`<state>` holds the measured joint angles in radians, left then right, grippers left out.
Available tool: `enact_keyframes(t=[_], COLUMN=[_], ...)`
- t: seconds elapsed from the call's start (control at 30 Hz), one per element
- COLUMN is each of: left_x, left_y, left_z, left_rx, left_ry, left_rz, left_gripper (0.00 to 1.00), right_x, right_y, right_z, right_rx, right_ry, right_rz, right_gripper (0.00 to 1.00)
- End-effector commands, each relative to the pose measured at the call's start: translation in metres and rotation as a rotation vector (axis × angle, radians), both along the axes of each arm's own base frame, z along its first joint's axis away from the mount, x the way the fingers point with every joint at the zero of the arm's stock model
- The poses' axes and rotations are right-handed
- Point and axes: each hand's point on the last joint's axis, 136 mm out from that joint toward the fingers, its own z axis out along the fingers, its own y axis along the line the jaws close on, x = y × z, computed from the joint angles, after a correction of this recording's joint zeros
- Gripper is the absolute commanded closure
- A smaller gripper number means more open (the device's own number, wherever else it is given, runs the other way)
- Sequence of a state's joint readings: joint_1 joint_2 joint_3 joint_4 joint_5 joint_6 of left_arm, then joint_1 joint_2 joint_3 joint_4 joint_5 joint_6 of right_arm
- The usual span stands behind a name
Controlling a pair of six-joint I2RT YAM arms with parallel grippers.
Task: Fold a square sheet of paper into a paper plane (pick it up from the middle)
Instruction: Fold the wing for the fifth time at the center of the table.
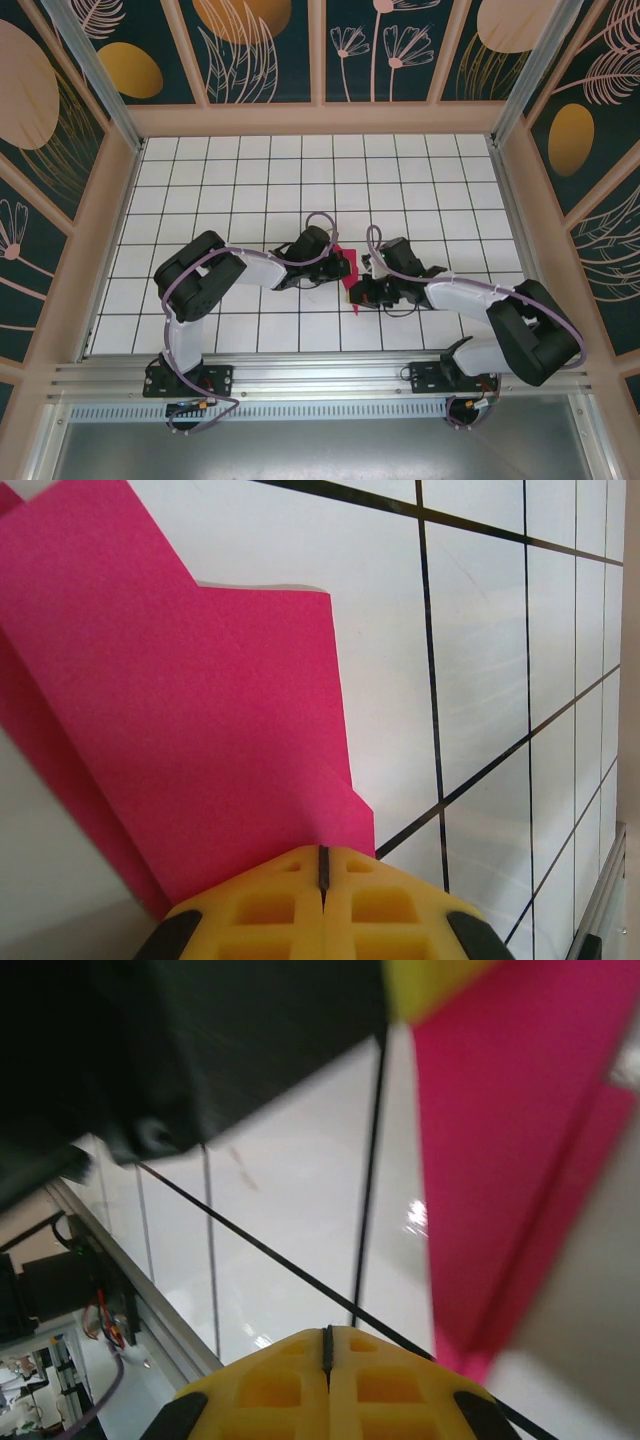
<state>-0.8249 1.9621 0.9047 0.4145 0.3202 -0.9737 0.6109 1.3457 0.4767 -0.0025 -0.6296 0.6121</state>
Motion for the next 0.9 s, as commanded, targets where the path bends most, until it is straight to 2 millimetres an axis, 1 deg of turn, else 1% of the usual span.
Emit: enact_keyframes(t=[0.0, 0.13, 0.23, 0.33, 0.47, 0.53, 0.73, 0.87], left_x=[-0.010, -0.010, -0.010, -0.010, -0.009, -0.009, -0.010, -0.009], left_y=[0.036, 0.035, 0.036, 0.037, 0.039, 0.039, 0.039, 0.038], left_z=[-0.057, -0.057, -0.057, -0.057, -0.059, -0.060, -0.059, -0.056], left_rx=[0.203, 0.204, 0.208, 0.213, 0.222, 0.224, 0.222, 0.215], left_ry=[0.073, 0.074, 0.074, 0.072, 0.074, 0.074, 0.072, 0.066], left_rz=[0.041, 0.038, 0.038, 0.041, 0.048, 0.050, 0.050, 0.048], left_gripper=[1.00, 1.00, 1.00, 1.00, 1.00, 1.00, 1.00, 1.00], right_x=[0.006, -0.001, -0.017, -0.033, -0.049, -0.053, -0.060, -0.059], right_y=[0.002, -0.006, -0.017, -0.027, -0.035, -0.038, -0.042, -0.043], right_z=[-0.011, -0.031, -0.049, -0.059, -0.063, -0.065, -0.063, -0.059], right_rx=[-0.041, -0.079, -0.110, -0.122, -0.116, -0.126, -0.120, -0.120], right_ry=[0.025, 0.062, 0.109, 0.145, 0.174, 0.185, 0.188, 0.177], right_rz=[-0.022, -0.025, -0.027, -0.038, -0.032, -0.029, -0.033, -0.037], right_gripper=[0.94, 0.94, 0.94, 0.94, 0.94, 0.94, 0.94, 0.94])
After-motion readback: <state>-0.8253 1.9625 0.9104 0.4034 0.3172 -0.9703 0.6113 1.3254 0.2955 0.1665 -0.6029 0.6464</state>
